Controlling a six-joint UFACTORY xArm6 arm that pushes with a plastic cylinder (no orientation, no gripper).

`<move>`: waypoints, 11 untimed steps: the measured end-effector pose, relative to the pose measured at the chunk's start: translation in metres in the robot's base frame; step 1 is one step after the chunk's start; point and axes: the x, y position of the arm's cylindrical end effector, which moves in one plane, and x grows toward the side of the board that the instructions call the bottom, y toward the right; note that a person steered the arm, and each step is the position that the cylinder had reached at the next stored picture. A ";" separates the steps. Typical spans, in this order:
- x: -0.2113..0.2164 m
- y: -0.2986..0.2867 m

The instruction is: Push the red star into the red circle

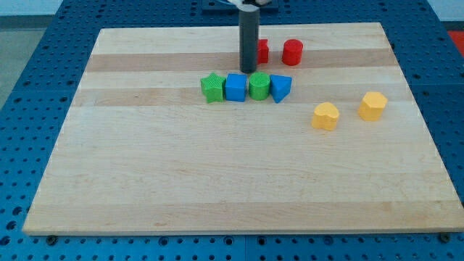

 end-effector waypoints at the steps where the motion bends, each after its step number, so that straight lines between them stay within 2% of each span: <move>1: -0.026 -0.014; 3: -0.035 -0.005; 8: -0.015 0.110; 11: 0.010 0.120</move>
